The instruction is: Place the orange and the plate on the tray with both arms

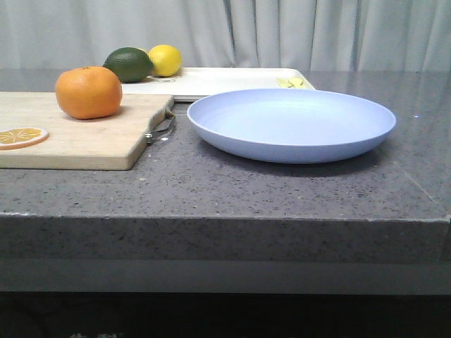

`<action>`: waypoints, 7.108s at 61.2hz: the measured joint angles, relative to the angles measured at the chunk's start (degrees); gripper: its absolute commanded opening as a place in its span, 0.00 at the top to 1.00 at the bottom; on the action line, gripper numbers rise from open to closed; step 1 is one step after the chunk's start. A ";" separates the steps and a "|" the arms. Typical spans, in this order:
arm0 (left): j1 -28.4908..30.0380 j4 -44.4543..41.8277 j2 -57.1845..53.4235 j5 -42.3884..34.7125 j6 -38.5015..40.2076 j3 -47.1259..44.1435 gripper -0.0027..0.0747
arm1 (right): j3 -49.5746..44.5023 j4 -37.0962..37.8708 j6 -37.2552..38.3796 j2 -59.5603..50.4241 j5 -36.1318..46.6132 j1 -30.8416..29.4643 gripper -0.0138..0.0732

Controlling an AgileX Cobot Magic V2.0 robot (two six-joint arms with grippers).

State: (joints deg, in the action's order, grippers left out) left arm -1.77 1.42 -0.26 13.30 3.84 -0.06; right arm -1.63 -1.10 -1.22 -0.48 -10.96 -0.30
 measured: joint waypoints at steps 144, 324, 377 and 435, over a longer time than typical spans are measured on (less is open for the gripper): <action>0.00 -0.52 34.83 -0.96 0.00 32.75 0.08 | 32.04 0.00 0.00 29.15 -5.16 0.00 0.10; -41.30 5.64 120.28 44.37 -1.85 112.81 0.39 | 32.04 0.00 0.00 29.15 -5.07 0.00 0.10; -42.18 -2.24 120.51 58.43 -1.85 129.42 0.98 | 32.04 0.00 0.00 29.15 -5.07 0.00 0.10; -22.43 -3.55 93.28 58.19 -0.36 99.53 0.99 | 32.04 0.00 0.00 29.15 -5.07 0.00 0.10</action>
State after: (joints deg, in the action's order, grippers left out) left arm -24.20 -2.13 93.02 71.50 3.48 99.48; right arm 30.41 -1.10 -1.22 28.67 -16.03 -0.30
